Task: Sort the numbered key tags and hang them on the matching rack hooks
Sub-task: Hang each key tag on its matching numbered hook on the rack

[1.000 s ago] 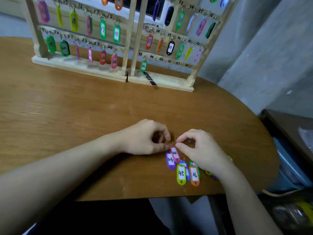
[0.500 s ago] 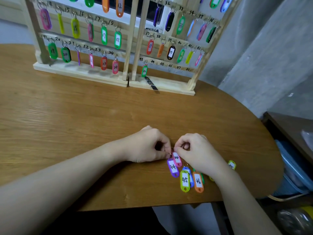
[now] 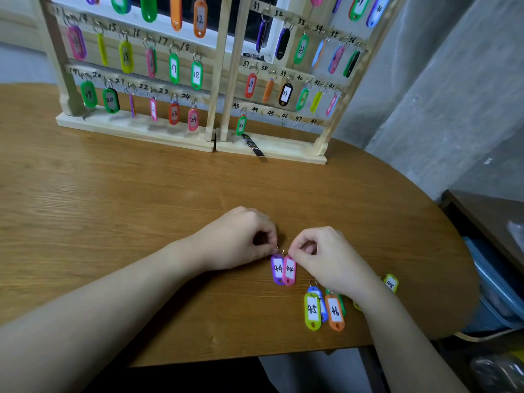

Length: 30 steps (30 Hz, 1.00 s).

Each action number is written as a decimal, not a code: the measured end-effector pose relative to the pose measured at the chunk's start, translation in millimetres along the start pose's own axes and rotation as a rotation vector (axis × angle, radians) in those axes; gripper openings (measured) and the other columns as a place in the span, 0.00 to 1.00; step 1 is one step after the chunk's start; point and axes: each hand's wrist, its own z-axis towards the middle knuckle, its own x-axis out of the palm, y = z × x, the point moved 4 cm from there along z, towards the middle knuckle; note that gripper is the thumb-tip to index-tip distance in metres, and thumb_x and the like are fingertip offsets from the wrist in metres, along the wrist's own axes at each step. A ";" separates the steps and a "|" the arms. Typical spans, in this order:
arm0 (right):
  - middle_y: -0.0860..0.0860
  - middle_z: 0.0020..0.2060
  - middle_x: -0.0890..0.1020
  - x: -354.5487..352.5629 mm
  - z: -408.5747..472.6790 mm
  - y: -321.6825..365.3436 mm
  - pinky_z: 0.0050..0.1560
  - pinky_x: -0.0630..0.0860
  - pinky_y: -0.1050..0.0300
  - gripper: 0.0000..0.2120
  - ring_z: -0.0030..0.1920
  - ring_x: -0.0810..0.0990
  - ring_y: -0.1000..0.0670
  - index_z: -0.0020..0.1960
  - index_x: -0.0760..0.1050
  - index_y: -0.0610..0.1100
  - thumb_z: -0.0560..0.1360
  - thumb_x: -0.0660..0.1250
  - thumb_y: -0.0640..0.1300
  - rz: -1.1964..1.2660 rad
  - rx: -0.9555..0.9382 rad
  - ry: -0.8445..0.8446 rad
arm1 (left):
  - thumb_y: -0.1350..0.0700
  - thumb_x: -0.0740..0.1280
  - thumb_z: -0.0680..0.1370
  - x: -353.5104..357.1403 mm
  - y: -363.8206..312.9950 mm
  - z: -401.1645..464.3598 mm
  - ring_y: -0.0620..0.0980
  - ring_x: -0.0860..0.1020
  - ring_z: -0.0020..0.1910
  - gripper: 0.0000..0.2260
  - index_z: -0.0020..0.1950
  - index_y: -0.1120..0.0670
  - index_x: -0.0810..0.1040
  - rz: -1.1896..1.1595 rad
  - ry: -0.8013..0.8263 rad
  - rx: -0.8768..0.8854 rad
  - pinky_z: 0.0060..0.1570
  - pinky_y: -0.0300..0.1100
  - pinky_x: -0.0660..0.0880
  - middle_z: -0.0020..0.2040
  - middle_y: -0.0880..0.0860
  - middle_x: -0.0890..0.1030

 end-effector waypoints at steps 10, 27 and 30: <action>0.61 0.28 0.80 -19.4 20.1 -3.1 0.30 0.67 0.69 0.08 0.28 0.75 0.61 0.41 0.83 0.52 0.78 0.71 0.45 0.320 -0.045 -0.191 | 0.53 0.74 0.77 -28.2 30.1 -3.1 0.45 0.79 0.45 0.01 0.46 0.49 0.84 0.141 -0.129 -0.014 0.49 0.44 0.76 0.43 0.45 0.82; 0.46 0.41 0.84 -42.4 134.3 39.7 0.46 0.79 0.53 0.05 0.43 0.82 0.47 0.47 0.81 0.45 0.81 0.67 0.41 0.576 -0.113 -0.231 | 0.55 0.65 0.83 -86.3 93.4 60.3 0.50 0.79 0.35 0.09 0.44 0.53 0.80 -0.125 -0.591 -0.381 0.43 0.48 0.77 0.38 0.49 0.83; 0.56 0.31 0.81 -42.9 162.2 43.2 0.39 0.74 0.64 0.08 0.34 0.79 0.59 0.43 0.80 0.46 0.80 0.67 0.40 0.604 -0.128 -0.267 | 0.54 0.65 0.83 -92.2 90.6 81.0 0.42 0.77 0.31 0.10 0.42 0.52 0.80 -0.120 -0.668 -0.375 0.39 0.38 0.75 0.36 0.47 0.82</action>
